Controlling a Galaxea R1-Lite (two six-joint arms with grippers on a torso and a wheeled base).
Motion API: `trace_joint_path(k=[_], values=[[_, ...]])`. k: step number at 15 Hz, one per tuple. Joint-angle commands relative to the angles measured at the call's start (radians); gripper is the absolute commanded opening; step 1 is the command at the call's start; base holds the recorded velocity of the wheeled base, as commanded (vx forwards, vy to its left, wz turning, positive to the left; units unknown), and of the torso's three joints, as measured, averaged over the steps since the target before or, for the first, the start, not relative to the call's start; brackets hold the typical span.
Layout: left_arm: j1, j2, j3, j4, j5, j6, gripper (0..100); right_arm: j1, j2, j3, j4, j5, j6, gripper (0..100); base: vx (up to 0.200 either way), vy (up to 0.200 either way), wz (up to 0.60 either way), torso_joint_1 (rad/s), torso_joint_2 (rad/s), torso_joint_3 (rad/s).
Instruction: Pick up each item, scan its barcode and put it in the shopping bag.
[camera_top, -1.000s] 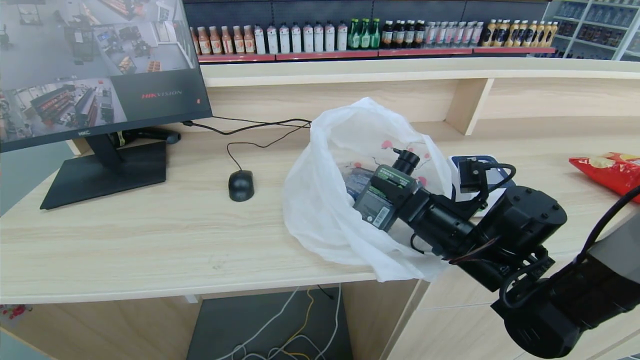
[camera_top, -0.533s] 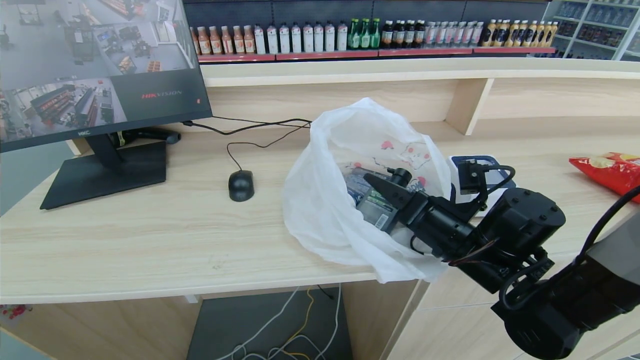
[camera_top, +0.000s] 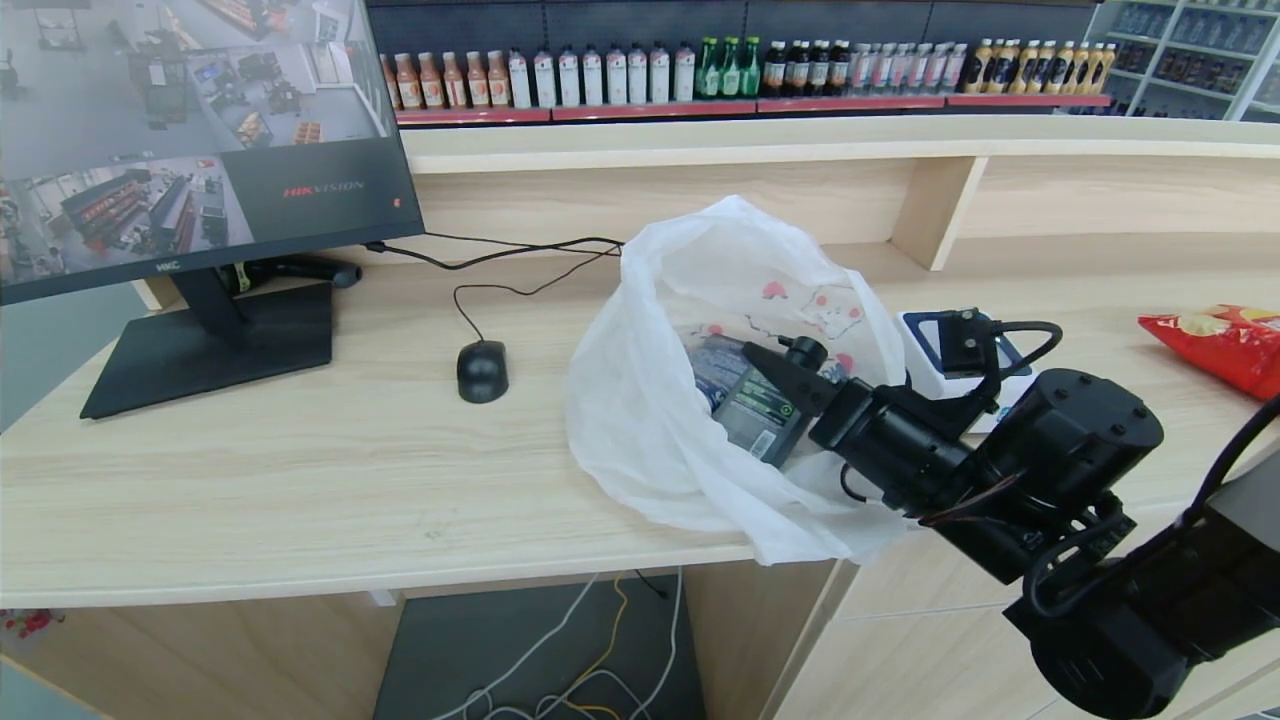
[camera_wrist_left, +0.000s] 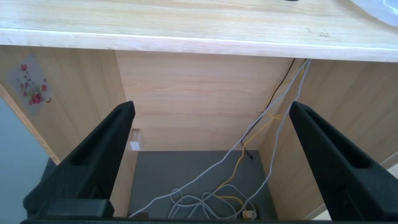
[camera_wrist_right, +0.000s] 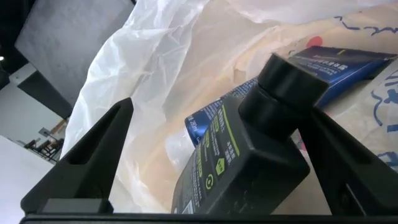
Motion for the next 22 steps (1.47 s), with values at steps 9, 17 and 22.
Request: trace_joint_path(k=[9,17,22], values=[[0.0,0.0,0.0,0.0,0.0,0.0,100,-0.055,0.018,-0.064,-0.002,0.005,-0.125,100,0.0,0.0,0.0,0.0,0.0,0.0],[-0.002,0.0,0.0,0.0,0.0,0.0,100,-0.086,0.018,-0.109,-0.002,-0.001,-0.203,100,0.0,0.0,0.0,0.0,0.0,0.0],[0.0,0.0,0.0,0.0,0.0,0.0,100,-0.072,-0.106,-0.051,-0.002,-0.001,-0.222,100,0.0,0.0,0.0,0.0,0.0,0.0]])
